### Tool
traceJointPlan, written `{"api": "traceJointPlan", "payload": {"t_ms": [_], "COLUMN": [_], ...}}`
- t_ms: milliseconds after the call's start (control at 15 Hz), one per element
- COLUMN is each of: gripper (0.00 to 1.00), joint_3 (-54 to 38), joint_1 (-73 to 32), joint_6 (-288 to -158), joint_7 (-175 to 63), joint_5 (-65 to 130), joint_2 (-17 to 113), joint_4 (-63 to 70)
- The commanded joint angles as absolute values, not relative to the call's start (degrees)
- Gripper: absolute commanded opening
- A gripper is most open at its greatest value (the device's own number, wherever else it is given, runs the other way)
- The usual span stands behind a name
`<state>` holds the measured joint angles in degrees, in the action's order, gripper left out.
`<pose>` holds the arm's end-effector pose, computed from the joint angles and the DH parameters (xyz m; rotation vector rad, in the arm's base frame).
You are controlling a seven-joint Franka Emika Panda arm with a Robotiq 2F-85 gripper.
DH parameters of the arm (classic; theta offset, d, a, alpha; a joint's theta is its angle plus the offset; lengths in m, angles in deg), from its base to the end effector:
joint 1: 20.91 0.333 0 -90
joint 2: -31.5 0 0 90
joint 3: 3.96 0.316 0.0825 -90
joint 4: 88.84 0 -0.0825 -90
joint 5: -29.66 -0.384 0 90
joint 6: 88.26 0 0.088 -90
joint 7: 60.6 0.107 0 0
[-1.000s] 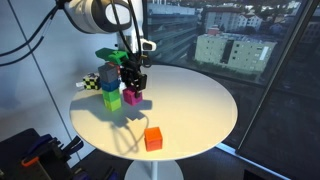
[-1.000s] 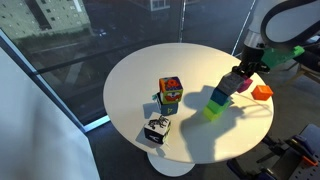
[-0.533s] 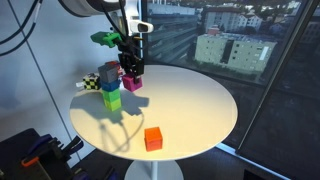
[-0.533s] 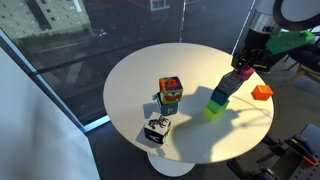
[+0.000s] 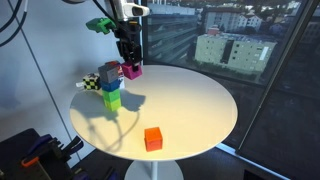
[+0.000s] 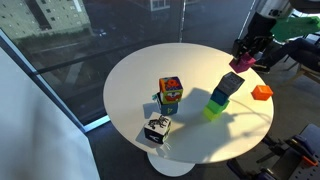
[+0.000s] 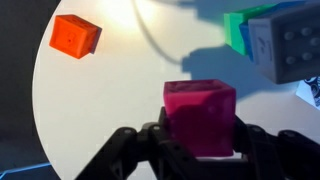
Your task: Put the pink block on the grey block
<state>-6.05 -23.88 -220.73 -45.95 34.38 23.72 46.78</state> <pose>0.4872 -0.0449 0.3873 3.0552 -0.4472 0.1319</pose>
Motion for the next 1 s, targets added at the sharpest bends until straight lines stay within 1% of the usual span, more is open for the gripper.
{"api": "traceJointPlan", "payload": {"t_ms": [0,400,933], "gripper": [0.29,0.29,0.29], "joint_3": [-4.8,-3.2,-2.2], "joint_1": [-23.9,-23.8,-22.4], "joint_6": [-218.1,-217.3,-210.9], "joint_7": [-43.0,-41.1,-43.2], "joint_5": [34.5,34.2,30.1], "joint_2": [21.4,18.7,16.6], "joint_4": [45.7,45.6,44.5]}}
